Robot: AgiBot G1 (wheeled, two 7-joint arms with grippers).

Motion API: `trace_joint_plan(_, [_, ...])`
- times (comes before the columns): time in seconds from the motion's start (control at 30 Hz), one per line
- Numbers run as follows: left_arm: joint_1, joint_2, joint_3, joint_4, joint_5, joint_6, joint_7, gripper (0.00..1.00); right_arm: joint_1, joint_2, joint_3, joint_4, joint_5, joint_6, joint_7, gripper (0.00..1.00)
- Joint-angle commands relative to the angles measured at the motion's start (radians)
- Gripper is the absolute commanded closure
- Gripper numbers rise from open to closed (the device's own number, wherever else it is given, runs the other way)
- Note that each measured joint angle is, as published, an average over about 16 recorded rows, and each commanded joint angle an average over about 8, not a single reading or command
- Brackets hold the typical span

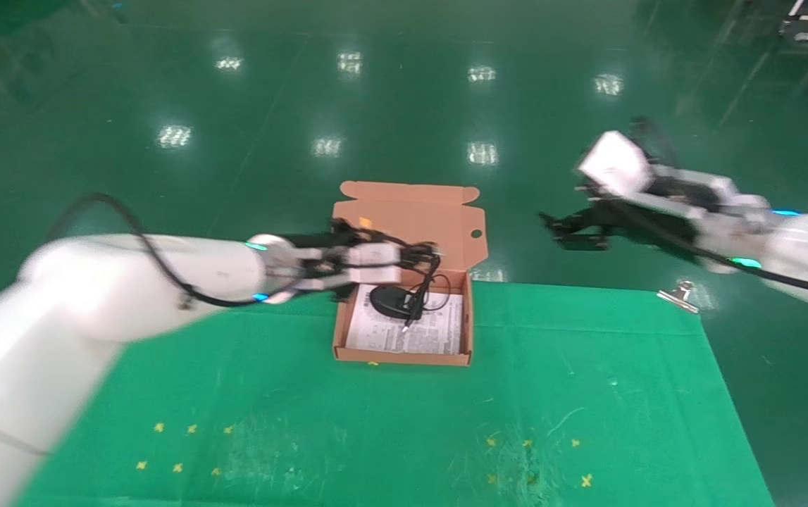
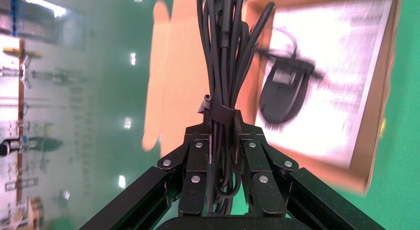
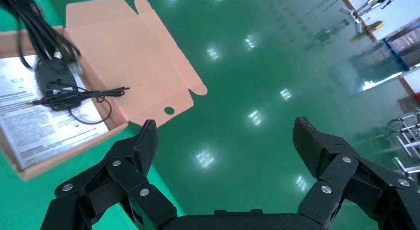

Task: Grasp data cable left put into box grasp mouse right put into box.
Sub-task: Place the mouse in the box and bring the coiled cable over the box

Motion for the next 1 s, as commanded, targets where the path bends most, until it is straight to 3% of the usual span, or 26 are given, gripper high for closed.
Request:
trace_joint_plan(0.03, [0.007, 0.039, 0.005, 0.05, -0.006, -0.044, 0.032, 1.0, 0.002, 0.065, -0.001, 0.073, -0.011, 0.001, 0.036, 0.0])
trace_joint_plan(0.3, [0.028, 0.063, 0.141, 0.127, -0.125, -0.175, 0.064, 1.0, 0.02, 0.173, -0.001, 0.186, -0.03, -0.022, 0.135, 0.0])
trace_joint_plan(0.57, [0.027, 0.071, 0.234, 0.152, -0.179, -0.235, 0.063, 0.0, 0.037, 0.2, -0.001, 0.205, -0.029, -0.053, 0.161, 0.0])
trace_joint_plan(1.0, [0.022, 0.042, 0.215, 0.121, -0.186, -0.218, 0.054, 0.0, 0.037, 0.18, 0.001, 0.18, -0.022, -0.054, 0.152, 0.0])
